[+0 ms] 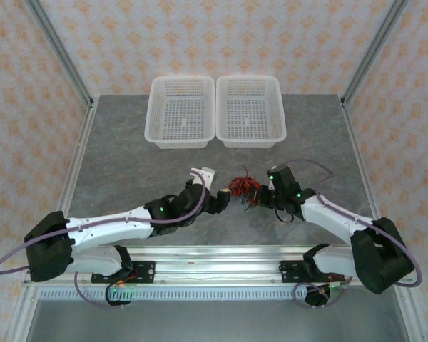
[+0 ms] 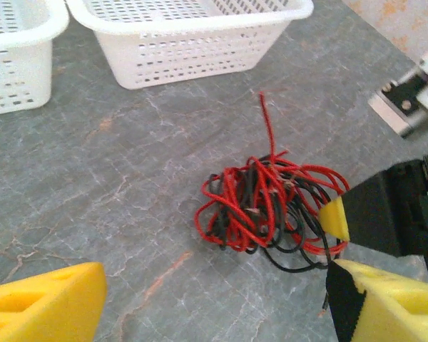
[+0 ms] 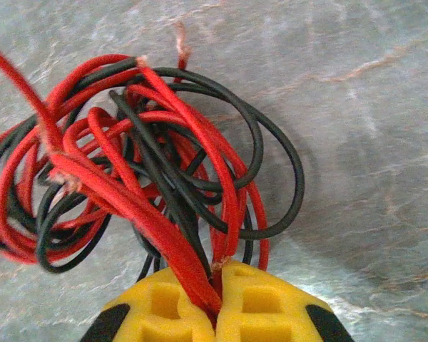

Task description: Untangle the cables

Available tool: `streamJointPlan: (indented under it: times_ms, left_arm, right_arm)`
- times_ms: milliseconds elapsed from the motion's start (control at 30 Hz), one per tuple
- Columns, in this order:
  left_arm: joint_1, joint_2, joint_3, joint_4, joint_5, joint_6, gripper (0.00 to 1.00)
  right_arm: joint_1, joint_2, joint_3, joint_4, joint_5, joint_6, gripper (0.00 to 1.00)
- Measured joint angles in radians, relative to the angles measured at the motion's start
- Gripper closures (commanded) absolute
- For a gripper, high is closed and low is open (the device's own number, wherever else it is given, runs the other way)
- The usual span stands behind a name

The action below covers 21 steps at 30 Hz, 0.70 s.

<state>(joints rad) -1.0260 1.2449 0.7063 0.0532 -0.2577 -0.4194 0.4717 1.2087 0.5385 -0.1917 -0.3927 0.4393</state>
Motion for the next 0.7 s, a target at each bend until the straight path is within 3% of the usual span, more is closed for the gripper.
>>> streamJointPlan:
  times_ms: [233, 433, 700]
  left_arm:
    - [-0.002, 0.114, 0.018, 0.01, 0.098, 0.087, 0.15]
    - [-0.002, 0.267, 0.069, 0.011, 0.093, 0.137, 0.16]
    - [0.092, 0.373, 0.077, 0.066, 0.133, 0.161, 0.3]
  right_arm:
    - [0.0, 0.032, 0.078, -0.102, -0.119, -0.04, 1.0]
    - [0.0, 0.066, 0.097, -0.142, -0.184, -0.053, 1.0]
    - [0.0, 0.079, 0.103, -0.161, -0.21, -0.06, 1.0]
